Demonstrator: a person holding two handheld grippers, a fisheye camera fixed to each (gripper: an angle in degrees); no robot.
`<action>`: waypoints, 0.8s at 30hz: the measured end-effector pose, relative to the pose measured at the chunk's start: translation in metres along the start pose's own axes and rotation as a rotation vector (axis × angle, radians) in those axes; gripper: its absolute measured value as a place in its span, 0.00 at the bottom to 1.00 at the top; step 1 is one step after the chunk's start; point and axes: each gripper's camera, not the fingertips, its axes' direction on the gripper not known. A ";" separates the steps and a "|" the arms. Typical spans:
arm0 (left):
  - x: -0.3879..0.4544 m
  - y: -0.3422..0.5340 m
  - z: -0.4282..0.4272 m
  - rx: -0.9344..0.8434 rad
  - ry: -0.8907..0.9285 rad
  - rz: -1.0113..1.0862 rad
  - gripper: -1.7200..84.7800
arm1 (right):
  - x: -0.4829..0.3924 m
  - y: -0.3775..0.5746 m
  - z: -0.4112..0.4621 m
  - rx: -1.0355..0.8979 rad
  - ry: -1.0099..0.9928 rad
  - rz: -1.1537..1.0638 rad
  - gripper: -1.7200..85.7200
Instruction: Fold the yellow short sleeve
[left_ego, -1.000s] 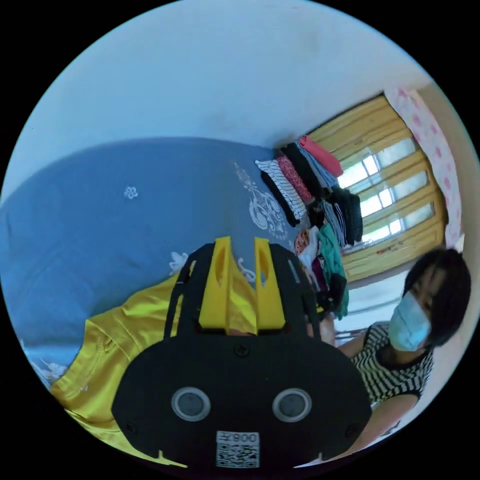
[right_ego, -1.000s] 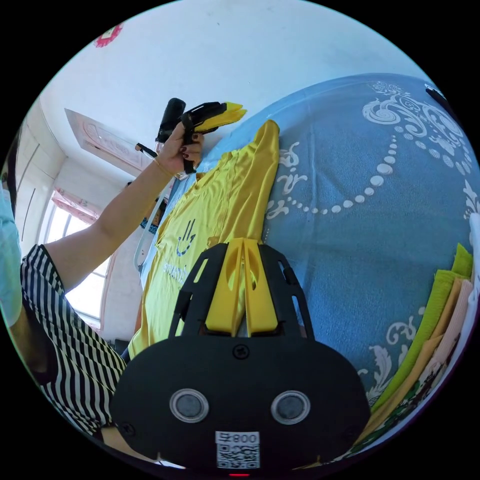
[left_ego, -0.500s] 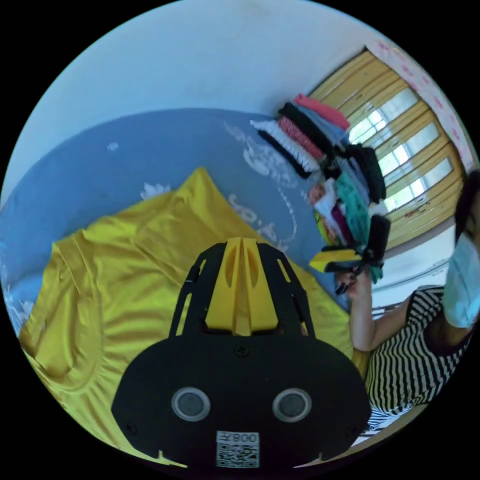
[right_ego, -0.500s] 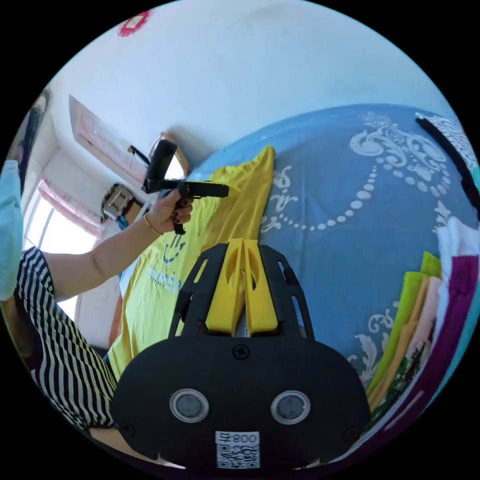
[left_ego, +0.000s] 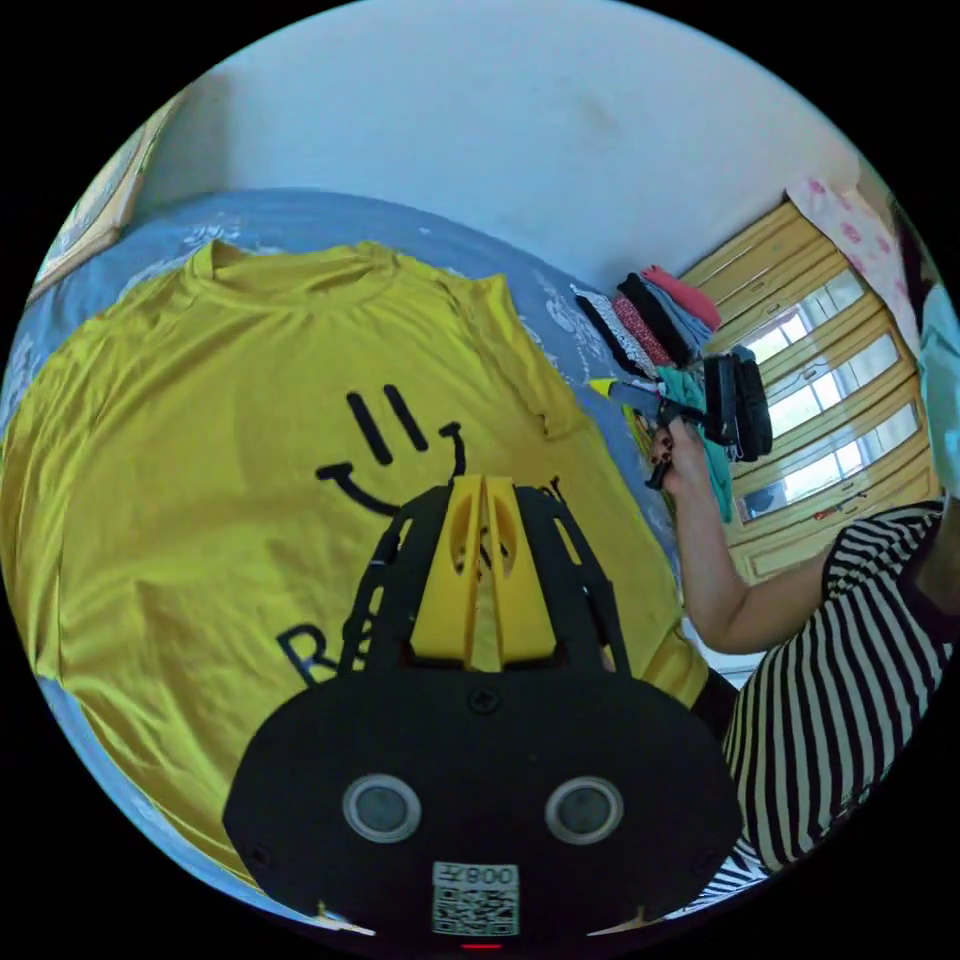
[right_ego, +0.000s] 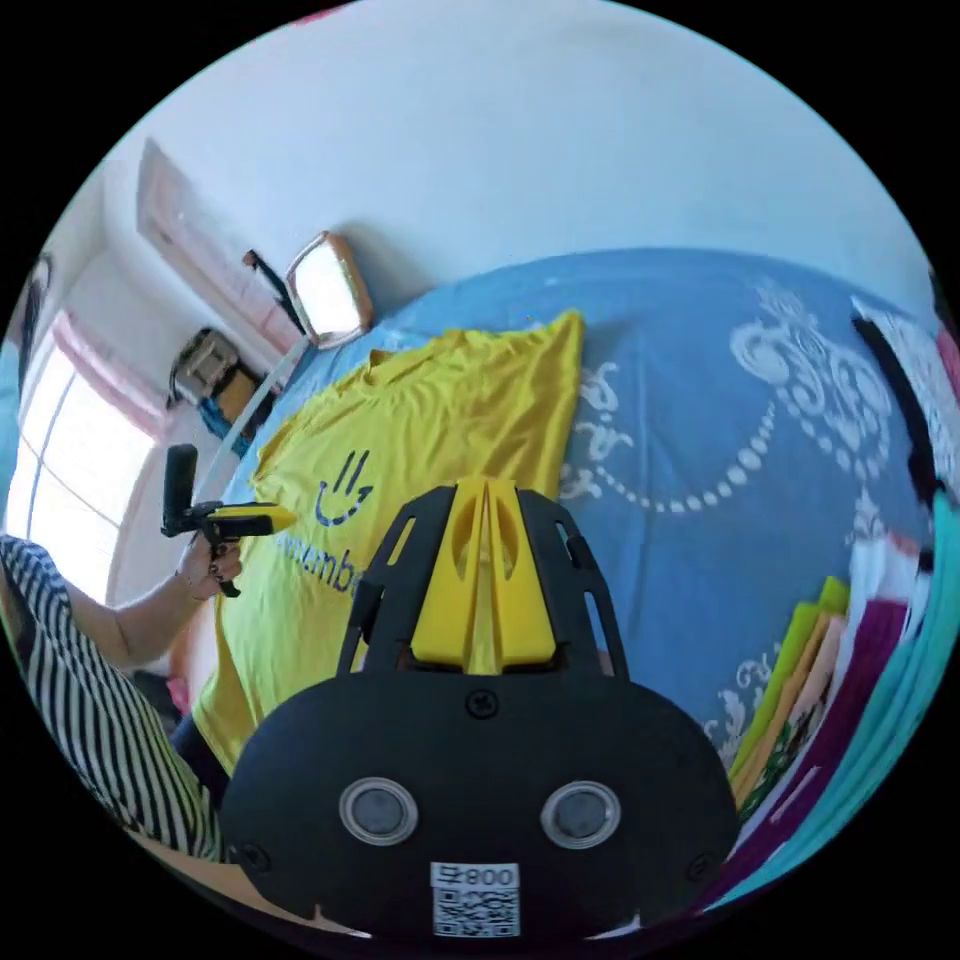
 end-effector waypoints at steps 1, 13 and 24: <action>-0.004 0.011 -0.008 -0.002 -0.009 -0.019 0.02 | -0.020 -0.021 0.021 -0.110 0.056 -0.042 0.02; -0.148 0.222 -0.297 0.416 -0.459 -0.575 0.09 | -0.236 -0.191 0.063 -0.230 -0.050 -0.264 0.05; -0.259 0.338 -0.415 0.533 -0.301 -0.743 0.05 | -0.517 -0.403 0.216 -0.377 -0.228 -0.586 0.11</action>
